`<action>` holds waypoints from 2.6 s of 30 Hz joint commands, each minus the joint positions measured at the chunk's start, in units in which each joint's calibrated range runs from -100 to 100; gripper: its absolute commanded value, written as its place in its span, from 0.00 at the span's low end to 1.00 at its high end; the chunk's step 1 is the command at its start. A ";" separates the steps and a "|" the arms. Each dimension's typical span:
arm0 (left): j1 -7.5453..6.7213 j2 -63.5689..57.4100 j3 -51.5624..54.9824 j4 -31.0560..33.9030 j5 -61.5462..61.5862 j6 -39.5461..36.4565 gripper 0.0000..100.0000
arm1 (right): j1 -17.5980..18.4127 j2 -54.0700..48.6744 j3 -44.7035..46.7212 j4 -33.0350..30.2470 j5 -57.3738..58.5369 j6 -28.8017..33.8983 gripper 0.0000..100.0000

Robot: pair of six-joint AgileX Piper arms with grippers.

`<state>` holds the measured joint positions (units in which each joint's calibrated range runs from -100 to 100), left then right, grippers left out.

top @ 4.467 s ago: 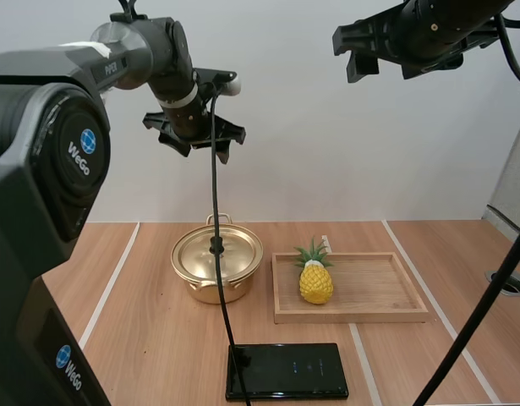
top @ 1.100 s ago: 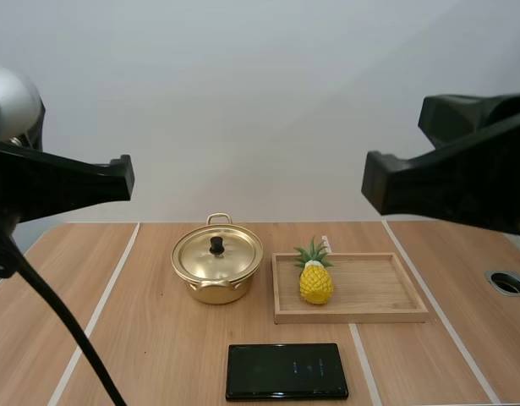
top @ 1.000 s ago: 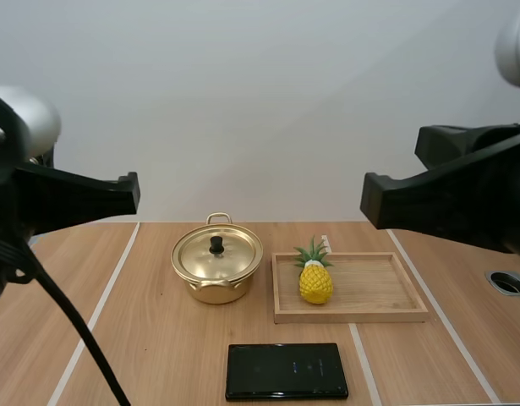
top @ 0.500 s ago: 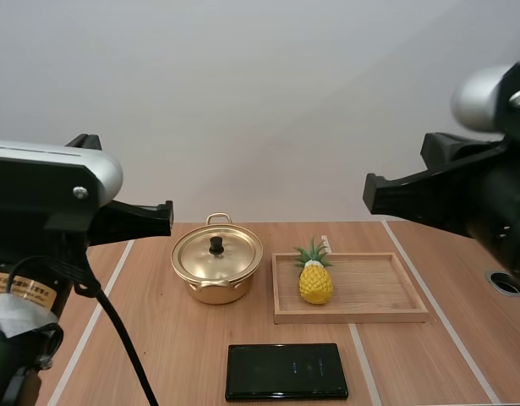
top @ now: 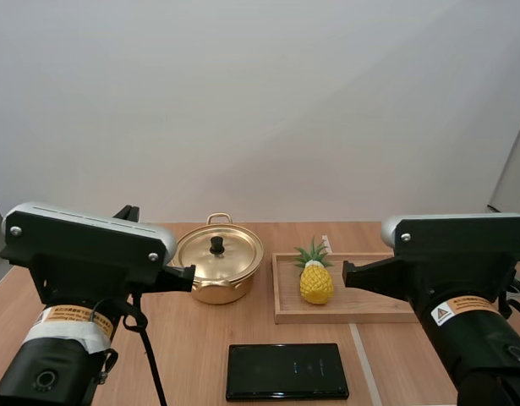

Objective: Open the pot, put the grape inside, and close it

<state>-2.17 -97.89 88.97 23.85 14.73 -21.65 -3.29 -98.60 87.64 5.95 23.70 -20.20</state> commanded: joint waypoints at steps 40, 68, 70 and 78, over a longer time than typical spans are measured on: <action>0.12 0.15 11.03 0.54 15.46 -13.38 0.00 | -0.24 0.04 11.60 -1.14 8.67 2.33 0.00; 0.12 0.15 11.03 0.80 15.76 -18.69 0.00 | -0.24 0.04 12.36 -0.16 6.00 4.36 0.00; 0.12 0.15 11.03 0.80 15.76 -18.69 0.00 | -0.24 0.04 12.36 -0.16 6.00 4.36 0.00; 0.12 0.15 11.03 -15.55 17.30 -16.76 0.00 | -0.24 0.04 12.36 -0.16 6.00 4.36 0.00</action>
<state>-2.17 -97.89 100.00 17.46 31.38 -39.44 -3.29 -98.47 99.80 5.53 31.01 -15.72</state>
